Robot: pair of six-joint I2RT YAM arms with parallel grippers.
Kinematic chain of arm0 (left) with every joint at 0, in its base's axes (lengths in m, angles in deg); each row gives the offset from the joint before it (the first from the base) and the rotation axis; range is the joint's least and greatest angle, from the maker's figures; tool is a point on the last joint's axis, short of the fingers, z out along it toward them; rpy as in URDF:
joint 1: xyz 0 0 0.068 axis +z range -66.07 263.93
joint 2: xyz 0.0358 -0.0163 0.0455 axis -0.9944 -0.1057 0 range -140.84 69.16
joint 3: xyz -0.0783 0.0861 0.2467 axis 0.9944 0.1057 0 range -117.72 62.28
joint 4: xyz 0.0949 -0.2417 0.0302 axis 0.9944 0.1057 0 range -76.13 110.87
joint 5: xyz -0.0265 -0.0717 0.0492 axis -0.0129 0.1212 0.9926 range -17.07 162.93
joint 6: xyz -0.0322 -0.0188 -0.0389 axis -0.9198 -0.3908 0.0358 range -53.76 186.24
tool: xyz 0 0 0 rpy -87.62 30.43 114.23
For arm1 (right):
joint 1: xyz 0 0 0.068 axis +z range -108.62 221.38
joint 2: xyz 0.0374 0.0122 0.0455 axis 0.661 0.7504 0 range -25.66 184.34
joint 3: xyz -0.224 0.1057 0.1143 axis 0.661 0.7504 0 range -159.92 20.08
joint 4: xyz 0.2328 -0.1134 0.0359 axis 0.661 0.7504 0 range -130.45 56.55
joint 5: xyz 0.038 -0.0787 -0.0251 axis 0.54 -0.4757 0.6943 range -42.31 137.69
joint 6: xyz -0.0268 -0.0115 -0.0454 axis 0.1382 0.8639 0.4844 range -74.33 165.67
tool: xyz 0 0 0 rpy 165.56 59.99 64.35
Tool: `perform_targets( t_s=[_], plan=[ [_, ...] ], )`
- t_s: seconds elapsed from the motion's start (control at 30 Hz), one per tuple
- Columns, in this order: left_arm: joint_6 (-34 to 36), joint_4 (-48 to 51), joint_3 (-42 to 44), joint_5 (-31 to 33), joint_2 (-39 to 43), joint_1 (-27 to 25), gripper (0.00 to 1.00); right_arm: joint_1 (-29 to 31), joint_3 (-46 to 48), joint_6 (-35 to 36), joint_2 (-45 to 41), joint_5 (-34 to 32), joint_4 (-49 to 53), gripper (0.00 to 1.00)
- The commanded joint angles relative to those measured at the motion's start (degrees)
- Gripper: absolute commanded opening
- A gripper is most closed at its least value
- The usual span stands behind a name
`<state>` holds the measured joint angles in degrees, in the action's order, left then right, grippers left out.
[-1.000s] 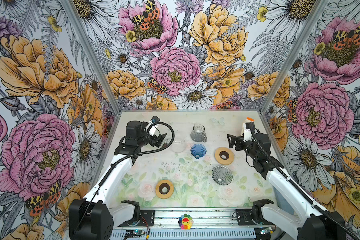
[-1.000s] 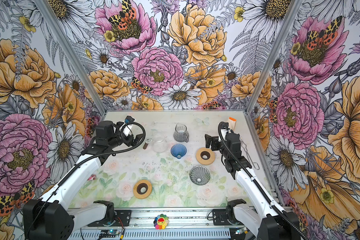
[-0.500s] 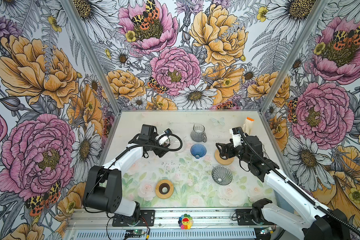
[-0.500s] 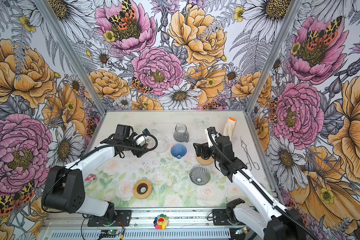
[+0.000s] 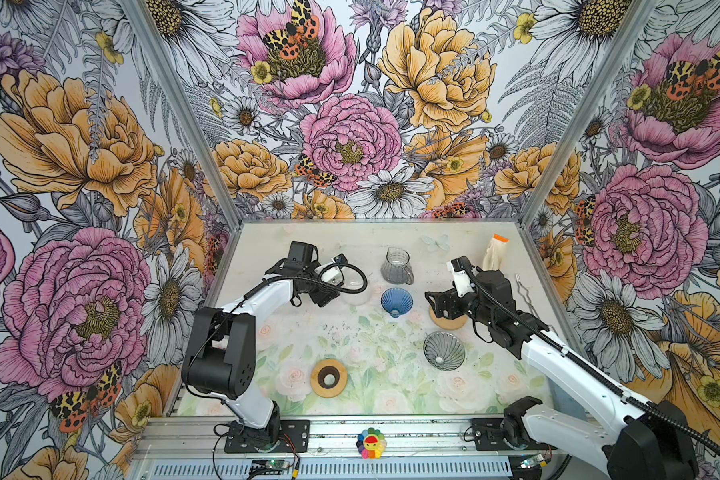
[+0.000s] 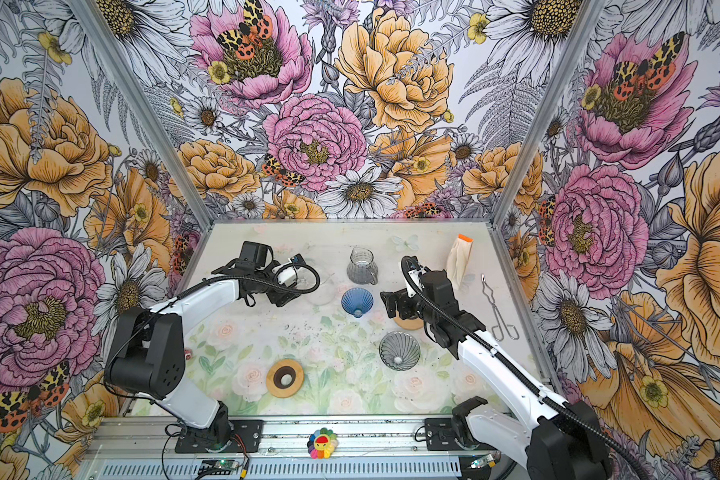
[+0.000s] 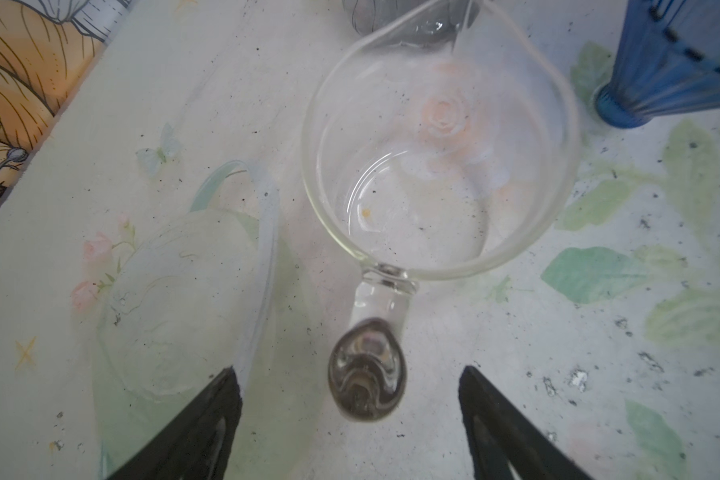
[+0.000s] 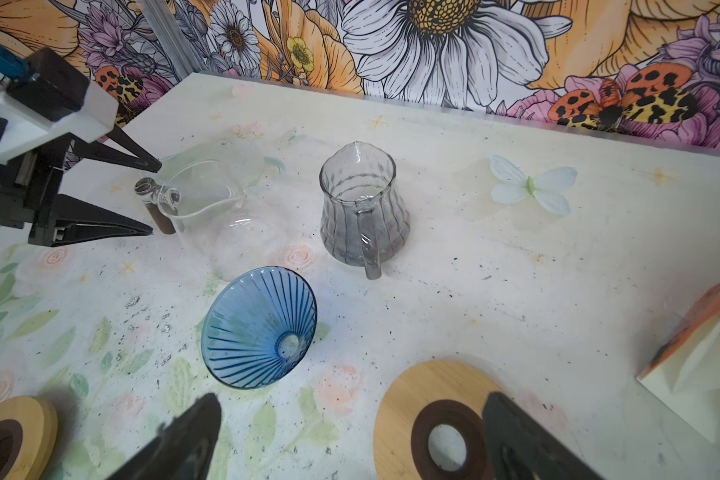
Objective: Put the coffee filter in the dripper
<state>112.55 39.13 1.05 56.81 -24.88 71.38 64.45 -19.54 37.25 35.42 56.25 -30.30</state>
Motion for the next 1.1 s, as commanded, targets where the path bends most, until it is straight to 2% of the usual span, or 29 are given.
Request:
perform_targets(
  t_s=[0.0, 0.17, 0.27, 1.07],
  plan=[
    [1.93, 0.46, -2.26, -1.18, -1.92, 0.45, 0.78, 0.44, -1.96, 1.22, 0.75, -1.68, 0.14, 0.99],
    [2.94, 1.4, -4.25, -1.67, -4.41, 0.31, 0.65, 0.65, -2.13, 1.1, 1.24, -3.15, 0.19, 1.0],
    [3.93, 3.01, -5.09, -2.02, -5.51, 0.25, 0.61, 0.76, -2.53, 1.48, 1.45, -4.05, 0.22, 1.0],
    [3.38, 3.57, -2.83, -0.12, -4.35, -1.07, 0.38, 1.25, -4.11, 2.54, 4.57, -6.89, 0.07, 0.99]
  ],
)
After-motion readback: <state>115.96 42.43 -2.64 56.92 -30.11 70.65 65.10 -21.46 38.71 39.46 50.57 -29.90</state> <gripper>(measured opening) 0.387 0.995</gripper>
